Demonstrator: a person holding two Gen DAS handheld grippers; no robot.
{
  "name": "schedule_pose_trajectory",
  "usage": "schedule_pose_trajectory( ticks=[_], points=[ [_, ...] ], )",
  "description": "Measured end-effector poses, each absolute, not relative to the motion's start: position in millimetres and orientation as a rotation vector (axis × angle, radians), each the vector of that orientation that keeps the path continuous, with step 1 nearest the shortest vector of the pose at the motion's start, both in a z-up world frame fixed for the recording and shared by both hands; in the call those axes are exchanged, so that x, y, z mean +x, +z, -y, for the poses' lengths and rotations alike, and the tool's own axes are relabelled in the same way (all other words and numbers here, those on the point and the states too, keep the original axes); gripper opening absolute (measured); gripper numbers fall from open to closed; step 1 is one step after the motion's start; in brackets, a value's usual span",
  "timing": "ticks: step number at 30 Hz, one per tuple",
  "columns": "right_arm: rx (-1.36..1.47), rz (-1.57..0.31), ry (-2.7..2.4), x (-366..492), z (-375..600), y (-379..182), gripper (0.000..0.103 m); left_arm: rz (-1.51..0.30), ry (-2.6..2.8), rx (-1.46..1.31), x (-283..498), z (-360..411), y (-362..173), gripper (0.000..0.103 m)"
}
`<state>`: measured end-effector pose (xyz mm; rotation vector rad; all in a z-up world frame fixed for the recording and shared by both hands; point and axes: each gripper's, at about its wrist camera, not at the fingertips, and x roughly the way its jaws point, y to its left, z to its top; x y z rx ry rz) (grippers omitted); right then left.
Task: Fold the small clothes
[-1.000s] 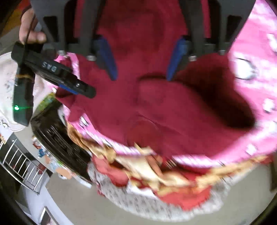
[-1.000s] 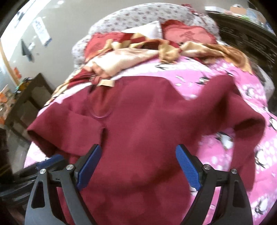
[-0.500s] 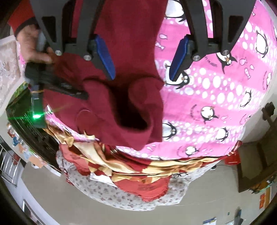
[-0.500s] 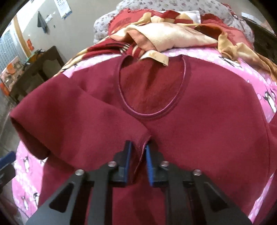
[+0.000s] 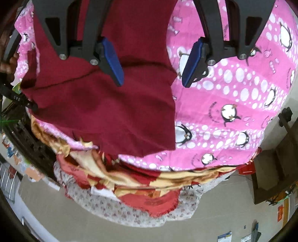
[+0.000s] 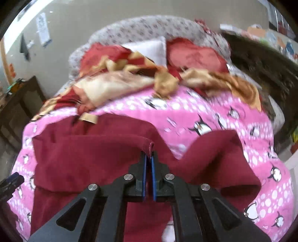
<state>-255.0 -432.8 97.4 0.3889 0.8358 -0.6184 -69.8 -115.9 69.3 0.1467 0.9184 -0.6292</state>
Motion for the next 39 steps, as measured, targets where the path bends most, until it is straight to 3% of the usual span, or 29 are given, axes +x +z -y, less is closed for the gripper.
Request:
schedule_pose_trajectory(
  ticks=[4,6,7,17,21,29,39],
  points=[
    [0.382,-0.896,-0.635,-256,435,83,0.026,-0.932,-0.602,0.175,-60,132,54,0.068],
    [0.38,-0.862,-0.667,-265,431,93,0.042,-0.952,-0.579,0.201,-54,138,44,0.068],
    [0.374,-0.844,-0.683,-271,427,99,0.044,-0.96,-0.575,0.204,-52,139,40,0.068],
    [0.394,-0.849,-0.701,-261,430,87,0.044,-1.013,-0.546,0.218,-42,146,14,0.072],
    [0.507,-0.797,-0.731,-279,439,90,0.044,-0.984,-0.536,0.206,-46,141,25,0.072],
    [0.433,-0.71,-0.608,-265,414,112,0.044,-0.953,-0.53,0.214,-48,148,35,0.072],
    [0.368,-0.904,-0.603,-218,435,60,0.044,-0.992,-0.503,0.234,-36,161,21,0.072]
  ],
)
